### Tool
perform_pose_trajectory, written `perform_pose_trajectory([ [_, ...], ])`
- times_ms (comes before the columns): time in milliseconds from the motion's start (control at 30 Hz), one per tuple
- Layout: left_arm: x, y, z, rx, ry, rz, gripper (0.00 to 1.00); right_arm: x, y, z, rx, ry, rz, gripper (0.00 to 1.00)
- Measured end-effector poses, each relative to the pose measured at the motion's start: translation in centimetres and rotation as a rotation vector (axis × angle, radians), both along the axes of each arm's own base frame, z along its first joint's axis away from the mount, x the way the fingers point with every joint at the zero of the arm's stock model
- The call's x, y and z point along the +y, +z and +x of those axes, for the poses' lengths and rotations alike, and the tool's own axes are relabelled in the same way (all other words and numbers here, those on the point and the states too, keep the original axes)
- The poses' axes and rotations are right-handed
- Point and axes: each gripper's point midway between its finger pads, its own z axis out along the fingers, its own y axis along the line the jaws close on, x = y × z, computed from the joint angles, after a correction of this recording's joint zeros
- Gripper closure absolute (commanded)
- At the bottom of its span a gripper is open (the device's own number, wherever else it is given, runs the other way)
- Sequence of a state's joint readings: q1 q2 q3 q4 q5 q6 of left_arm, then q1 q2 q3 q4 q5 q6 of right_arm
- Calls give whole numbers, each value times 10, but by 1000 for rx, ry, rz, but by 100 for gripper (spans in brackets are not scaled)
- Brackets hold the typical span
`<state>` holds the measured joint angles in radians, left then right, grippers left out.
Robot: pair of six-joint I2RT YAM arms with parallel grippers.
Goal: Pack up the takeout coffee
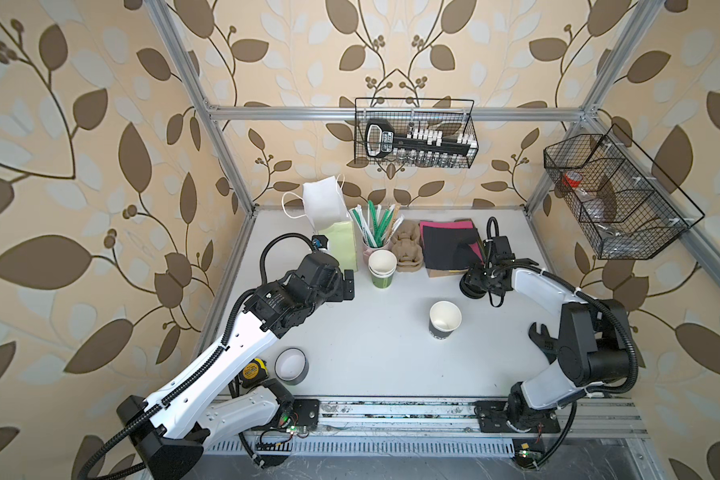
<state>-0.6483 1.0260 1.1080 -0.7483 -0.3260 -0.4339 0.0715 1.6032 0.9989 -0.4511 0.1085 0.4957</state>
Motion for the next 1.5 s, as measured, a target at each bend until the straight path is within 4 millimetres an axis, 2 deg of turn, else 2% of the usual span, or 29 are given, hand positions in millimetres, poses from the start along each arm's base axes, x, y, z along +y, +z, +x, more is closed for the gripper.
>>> perform_pose_trajectory([
  [400,2,3,4,-25,10,13,1,0,-6,2,11,5,-3,27],
  [700,2,2,4,-23,11,15,1,2,-12,6,13,11,10,25],
  [800,2,2,5,-22,11,17,1,3,-12,7,11,13,14,31],
  [1033,1,0,5,-18,11,22,1,2,-11,7,6,13,17,35],
  [1100,1,0,5,-18,11,22,1,2,-9,7,2,13,16,34],
  [1300,1,0,6,-18,10,24,1,5,2,8,-24,30,2,19],
  [1500,3,0,6,-21,15,29,1,16,6,8,-15,63,-38,19],
])
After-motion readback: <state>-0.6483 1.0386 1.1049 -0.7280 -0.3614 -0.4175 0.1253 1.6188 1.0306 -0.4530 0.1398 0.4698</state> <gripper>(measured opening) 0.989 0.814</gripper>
